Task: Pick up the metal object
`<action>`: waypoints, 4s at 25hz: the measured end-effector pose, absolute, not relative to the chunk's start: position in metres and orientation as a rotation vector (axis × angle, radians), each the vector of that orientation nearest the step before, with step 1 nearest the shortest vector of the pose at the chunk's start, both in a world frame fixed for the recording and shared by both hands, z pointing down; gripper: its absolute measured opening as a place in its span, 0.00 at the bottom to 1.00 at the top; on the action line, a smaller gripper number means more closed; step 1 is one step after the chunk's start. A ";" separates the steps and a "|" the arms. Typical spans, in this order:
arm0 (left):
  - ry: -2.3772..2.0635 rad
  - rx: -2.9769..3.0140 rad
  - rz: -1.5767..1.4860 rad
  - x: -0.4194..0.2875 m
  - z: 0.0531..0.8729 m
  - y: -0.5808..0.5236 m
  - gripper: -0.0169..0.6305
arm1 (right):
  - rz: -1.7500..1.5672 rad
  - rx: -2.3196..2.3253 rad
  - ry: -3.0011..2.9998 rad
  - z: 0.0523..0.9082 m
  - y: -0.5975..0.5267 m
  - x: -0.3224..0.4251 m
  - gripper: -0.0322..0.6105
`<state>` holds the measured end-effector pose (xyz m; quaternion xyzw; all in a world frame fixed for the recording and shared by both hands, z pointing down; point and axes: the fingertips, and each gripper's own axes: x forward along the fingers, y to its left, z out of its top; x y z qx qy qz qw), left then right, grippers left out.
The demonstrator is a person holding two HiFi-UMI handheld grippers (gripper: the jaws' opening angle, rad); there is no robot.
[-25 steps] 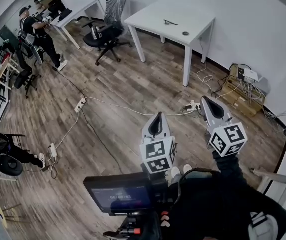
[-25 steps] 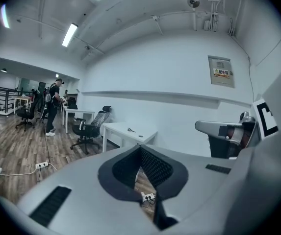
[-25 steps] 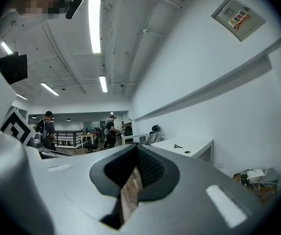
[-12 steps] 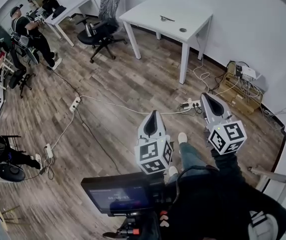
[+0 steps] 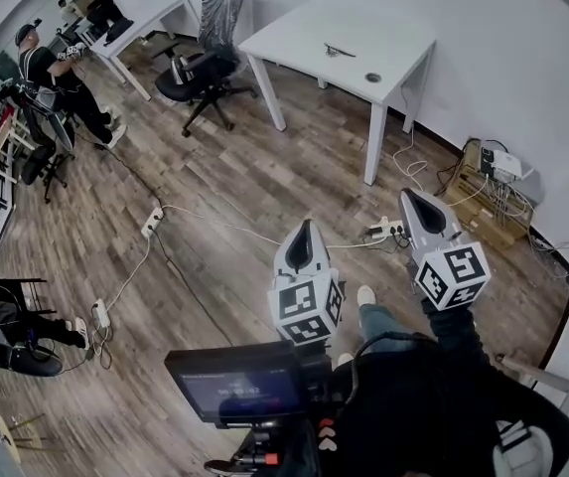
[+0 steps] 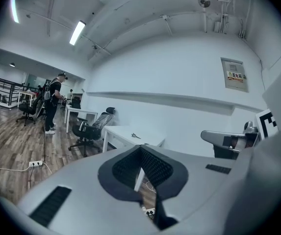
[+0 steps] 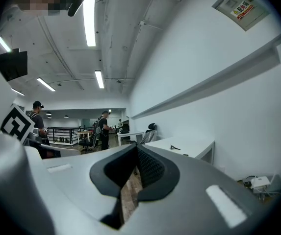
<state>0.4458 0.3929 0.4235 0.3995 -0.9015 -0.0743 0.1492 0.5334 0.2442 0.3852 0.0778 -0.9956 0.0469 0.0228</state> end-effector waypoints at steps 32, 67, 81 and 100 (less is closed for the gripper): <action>-2.581 1.077 -0.234 0.297 0.413 0.237 0.01 | 0.119 0.124 -3.067 0.378 0.087 0.371 0.05; -2.500 1.189 -0.240 0.041 0.424 0.176 0.01 | 0.072 0.291 -3.052 0.380 0.037 0.143 0.05; -2.518 1.125 -0.222 -0.041 0.429 0.150 0.01 | 0.085 0.229 -3.070 0.381 0.000 0.051 0.05; -2.566 1.002 -0.254 -0.214 0.422 0.058 0.01 | 0.042 0.006 -3.038 0.379 -0.091 -0.143 0.05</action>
